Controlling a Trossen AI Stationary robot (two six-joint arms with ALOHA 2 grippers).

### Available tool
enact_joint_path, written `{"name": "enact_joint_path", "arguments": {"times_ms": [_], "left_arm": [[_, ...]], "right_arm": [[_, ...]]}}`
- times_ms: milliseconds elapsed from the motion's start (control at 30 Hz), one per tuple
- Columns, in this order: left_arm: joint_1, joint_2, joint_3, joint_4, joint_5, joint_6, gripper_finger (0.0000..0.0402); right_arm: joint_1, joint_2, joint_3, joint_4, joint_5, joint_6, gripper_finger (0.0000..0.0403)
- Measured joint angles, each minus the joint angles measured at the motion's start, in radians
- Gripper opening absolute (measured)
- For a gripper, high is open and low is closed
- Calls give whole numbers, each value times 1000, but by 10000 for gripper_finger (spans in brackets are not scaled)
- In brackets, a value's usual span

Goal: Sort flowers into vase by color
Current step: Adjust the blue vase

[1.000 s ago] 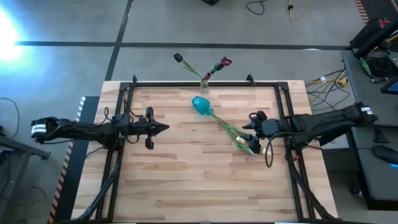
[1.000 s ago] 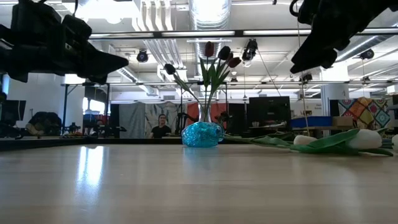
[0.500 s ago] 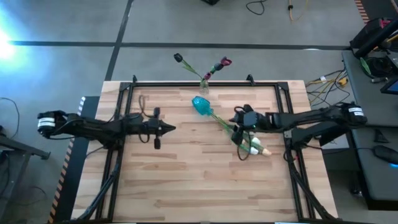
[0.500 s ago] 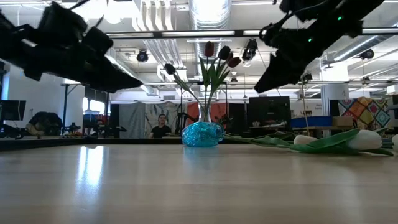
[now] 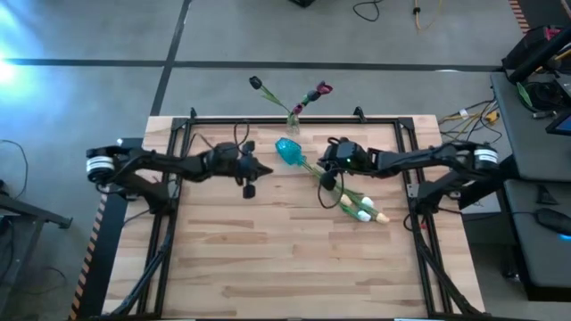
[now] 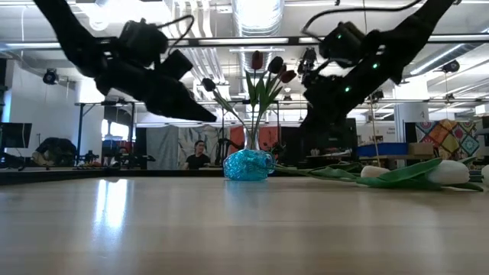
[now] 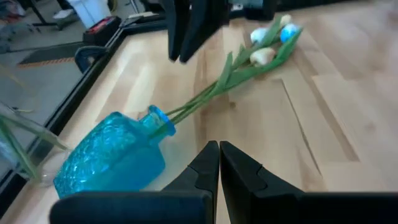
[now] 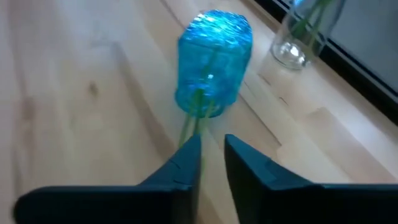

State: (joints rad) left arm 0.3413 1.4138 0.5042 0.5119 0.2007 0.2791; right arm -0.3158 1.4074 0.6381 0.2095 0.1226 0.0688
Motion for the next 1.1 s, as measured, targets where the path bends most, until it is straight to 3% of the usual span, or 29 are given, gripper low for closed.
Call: {"name": "enact_joint_path", "arguments": {"times_ms": [200,367,533,700,833,1100], "left_arm": [[132,43,44,32,186,-16,0],[164,44,40,29,192,0,0],[166,38,7,26,192,0,0],[170,31,-35,51,192,-3,0],[173,27,-52,75,192,-7,0],[176,26,-72,81,192,-10,0]], "right_arm": [[-23,116,84,13,-19,15,151],[-23,200,154,4,-21,-162,219],[-24,278,200,9,-12,-377,239],[-25,362,267,9,89,-481,213],[-25,414,325,6,98,-500,176],[-37,455,396,-52,96,-484,51]]}}
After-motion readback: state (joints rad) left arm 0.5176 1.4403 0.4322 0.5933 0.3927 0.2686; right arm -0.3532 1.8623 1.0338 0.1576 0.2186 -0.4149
